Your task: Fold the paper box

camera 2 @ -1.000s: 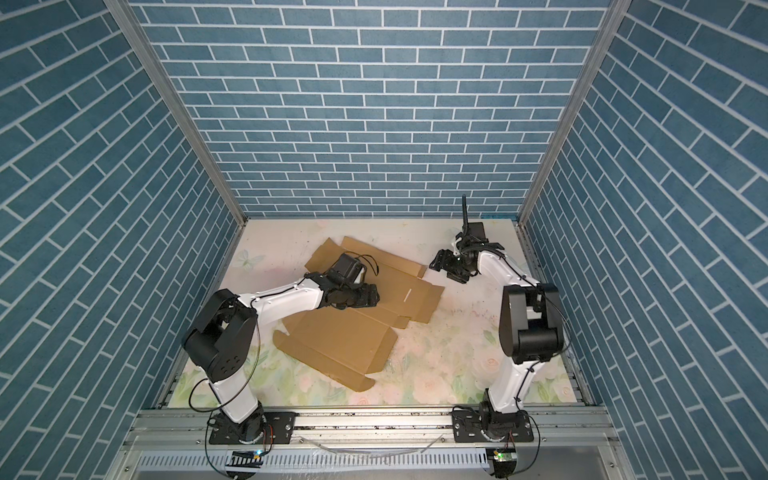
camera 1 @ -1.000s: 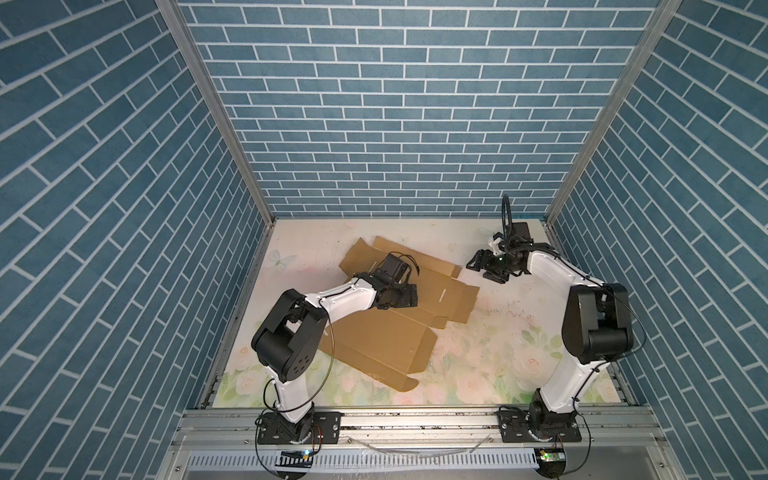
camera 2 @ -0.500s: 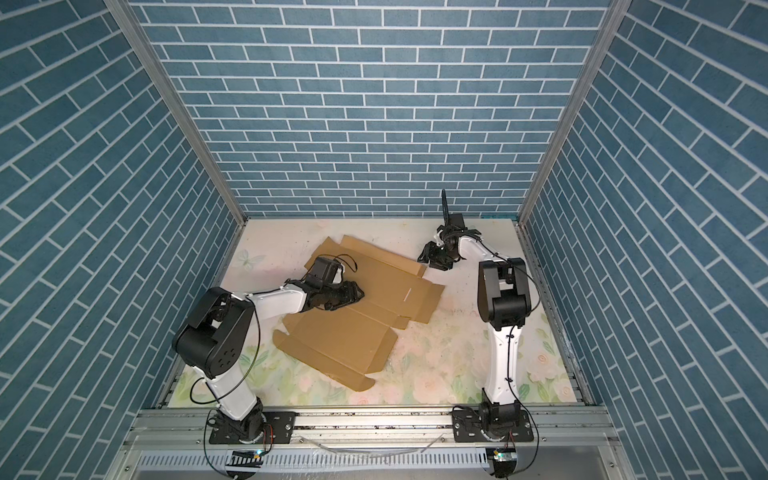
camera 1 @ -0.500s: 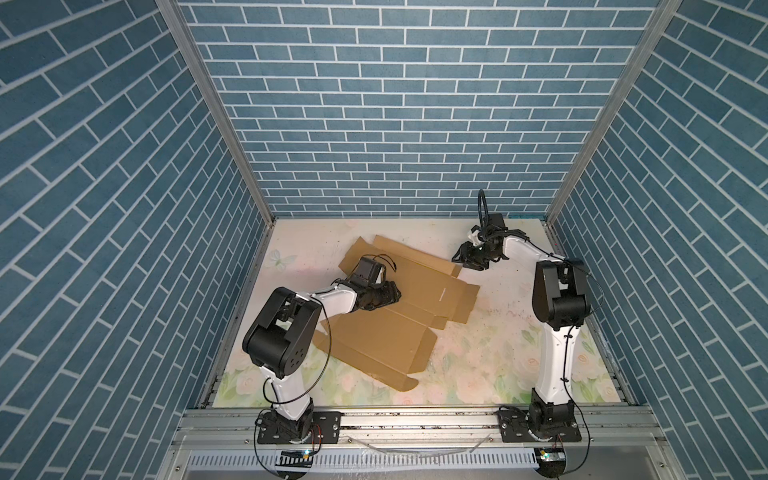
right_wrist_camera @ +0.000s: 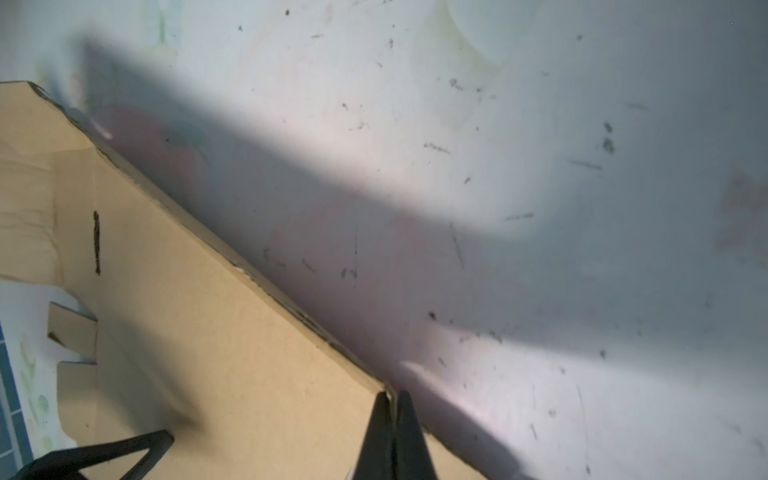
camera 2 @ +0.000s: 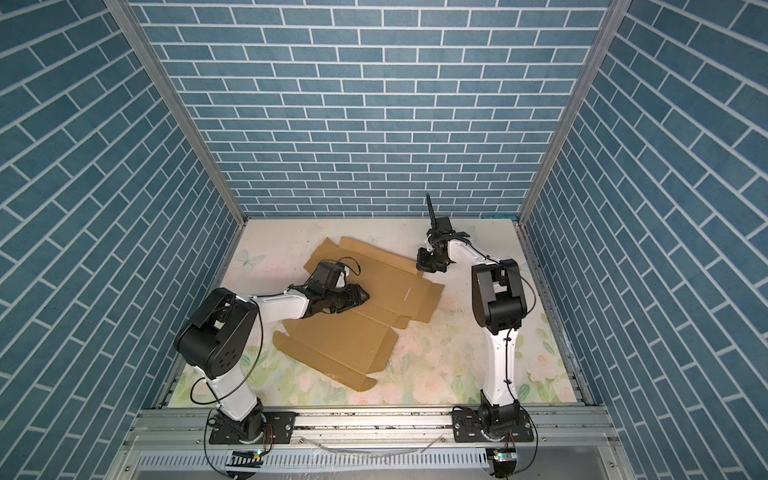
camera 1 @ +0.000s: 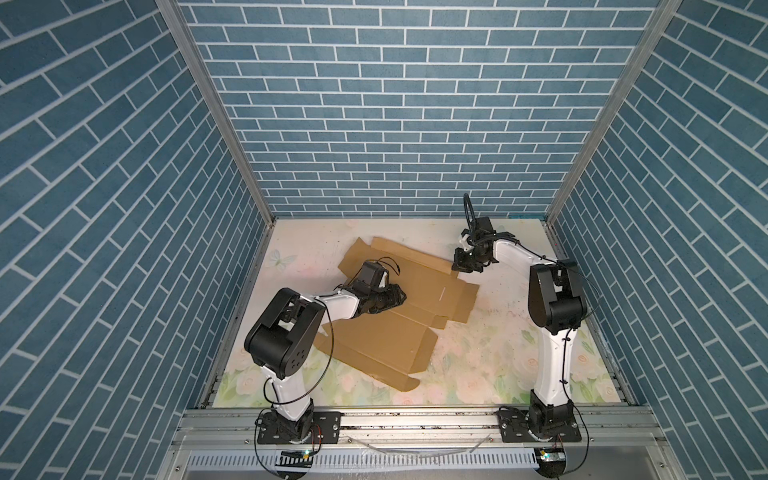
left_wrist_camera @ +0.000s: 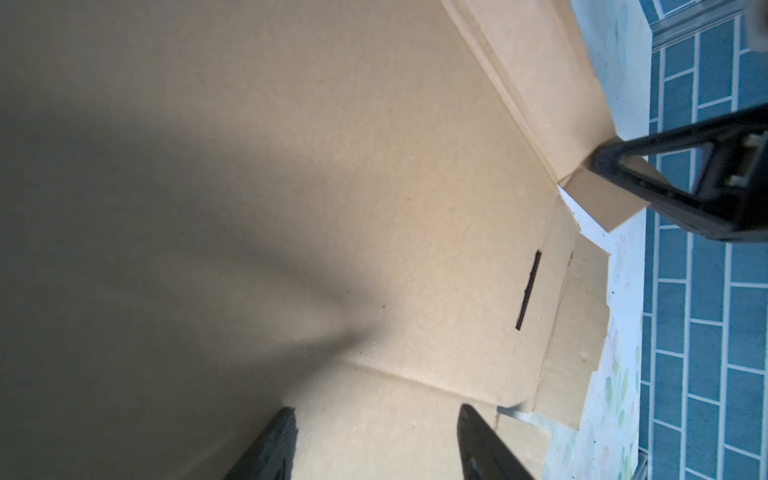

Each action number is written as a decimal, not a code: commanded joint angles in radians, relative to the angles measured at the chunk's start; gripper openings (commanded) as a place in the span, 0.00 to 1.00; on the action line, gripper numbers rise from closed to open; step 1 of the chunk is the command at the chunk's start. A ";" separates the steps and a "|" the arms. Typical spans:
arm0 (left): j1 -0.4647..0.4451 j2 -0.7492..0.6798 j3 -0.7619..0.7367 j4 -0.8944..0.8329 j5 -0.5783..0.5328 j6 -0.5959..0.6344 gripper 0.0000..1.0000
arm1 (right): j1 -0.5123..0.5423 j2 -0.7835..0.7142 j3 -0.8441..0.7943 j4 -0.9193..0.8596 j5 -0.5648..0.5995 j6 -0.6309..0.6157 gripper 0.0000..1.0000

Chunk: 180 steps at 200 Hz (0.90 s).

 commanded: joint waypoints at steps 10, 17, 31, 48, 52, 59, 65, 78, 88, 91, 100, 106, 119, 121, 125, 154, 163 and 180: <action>0.016 0.002 -0.025 -0.034 -0.024 0.030 0.63 | 0.002 -0.196 -0.179 0.070 -0.005 -0.058 0.00; 0.018 0.002 -0.020 -0.041 -0.028 0.035 0.63 | 0.003 -0.233 -0.229 0.084 -0.010 -0.057 0.00; 0.018 0.000 -0.007 -0.065 -0.039 0.050 0.63 | 0.004 -0.309 -0.330 0.102 -0.017 -0.052 0.00; 0.019 -0.005 -0.002 -0.068 -0.044 0.053 0.63 | 0.013 -0.416 -0.457 0.121 -0.015 -0.036 0.00; 0.018 -0.004 -0.002 -0.068 -0.044 0.052 0.63 | 0.016 -0.442 -0.484 0.123 -0.015 -0.031 0.00; 0.018 0.000 0.001 -0.067 -0.040 0.049 0.63 | 0.025 -0.481 -0.524 0.114 -0.015 -0.027 0.00; 0.017 0.001 0.002 -0.065 -0.036 0.047 0.63 | 0.033 -0.517 -0.553 0.103 -0.011 -0.024 0.00; 0.011 0.005 0.002 -0.059 -0.023 0.039 0.63 | 0.047 -0.587 -0.606 0.066 -0.025 -0.012 0.00; 0.005 0.002 -0.002 -0.058 -0.013 0.037 0.63 | 0.047 -0.631 -0.641 0.047 -0.060 0.005 0.00; 0.003 0.000 -0.004 -0.059 -0.010 0.036 0.63 | 0.047 -0.646 -0.651 0.037 -0.068 0.012 0.00; -0.001 -0.006 -0.016 -0.057 -0.003 0.036 0.63 | 0.047 -0.690 -0.684 0.012 -0.106 0.029 0.00; -0.003 -0.012 -0.025 -0.056 -0.001 0.035 0.63 | 0.046 -0.711 -0.698 -0.008 -0.122 0.036 0.00; -0.006 -0.025 -0.050 -0.049 -0.001 0.034 0.63 | 0.035 -0.733 -0.710 -0.066 -0.139 0.041 0.05; -0.005 -0.027 -0.054 -0.047 -0.002 0.034 0.63 | 0.032 -0.735 -0.710 -0.075 -0.142 0.039 0.07; -0.005 -0.029 -0.061 -0.045 -0.005 0.035 0.63 | 0.023 -0.739 -0.710 -0.088 -0.147 0.036 0.14; -0.005 -0.018 -0.099 -0.041 -0.005 0.035 0.62 | -0.082 -0.708 -0.616 -0.117 -0.144 -0.016 0.42; -0.004 -0.017 -0.111 -0.043 -0.006 0.035 0.62 | -0.098 -0.658 -0.559 -0.105 -0.148 -0.028 0.48; -0.002 -0.022 -0.130 -0.047 -0.010 0.040 0.62 | -0.103 -0.526 -0.434 -0.079 -0.140 -0.048 0.54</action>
